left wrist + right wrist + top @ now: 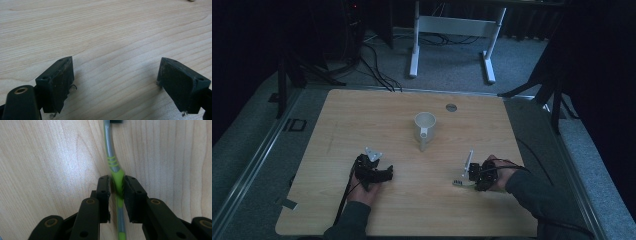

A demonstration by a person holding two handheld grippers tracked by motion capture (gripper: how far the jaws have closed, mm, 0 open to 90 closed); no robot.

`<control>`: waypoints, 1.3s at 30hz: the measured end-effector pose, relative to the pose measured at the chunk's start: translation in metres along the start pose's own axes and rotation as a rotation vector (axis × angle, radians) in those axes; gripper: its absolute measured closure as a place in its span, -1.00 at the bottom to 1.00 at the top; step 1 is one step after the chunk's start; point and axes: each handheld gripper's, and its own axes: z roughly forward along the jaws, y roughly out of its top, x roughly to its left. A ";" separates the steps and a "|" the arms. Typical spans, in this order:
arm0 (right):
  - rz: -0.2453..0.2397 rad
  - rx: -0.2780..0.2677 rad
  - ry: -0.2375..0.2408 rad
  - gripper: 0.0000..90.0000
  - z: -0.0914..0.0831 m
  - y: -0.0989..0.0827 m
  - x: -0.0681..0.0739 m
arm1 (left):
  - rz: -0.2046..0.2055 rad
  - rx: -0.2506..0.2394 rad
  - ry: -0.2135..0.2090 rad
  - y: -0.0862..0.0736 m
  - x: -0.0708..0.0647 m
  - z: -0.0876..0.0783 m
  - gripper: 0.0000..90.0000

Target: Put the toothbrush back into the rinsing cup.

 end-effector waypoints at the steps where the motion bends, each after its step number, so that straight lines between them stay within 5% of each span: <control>1: -0.001 0.003 -0.002 0.67 0.001 0.000 0.000 | 0.000 0.000 0.000 0.000 0.000 0.000 -0.68; 16: 0.000 0.015 -0.014 0.81 0.003 0.001 0.002 | 0.003 0.000 -0.001 0.000 0.000 0.000 -0.68; 28: 0.054 -0.047 0.015 0.82 -0.010 -0.006 -0.002 | 0.003 -0.001 -0.001 0.000 0.000 0.000 -0.68; 39: 0.068 -0.114 -0.005 0.82 -0.025 -0.008 -0.003 | 0.003 0.000 0.000 0.000 0.000 0.000 -0.68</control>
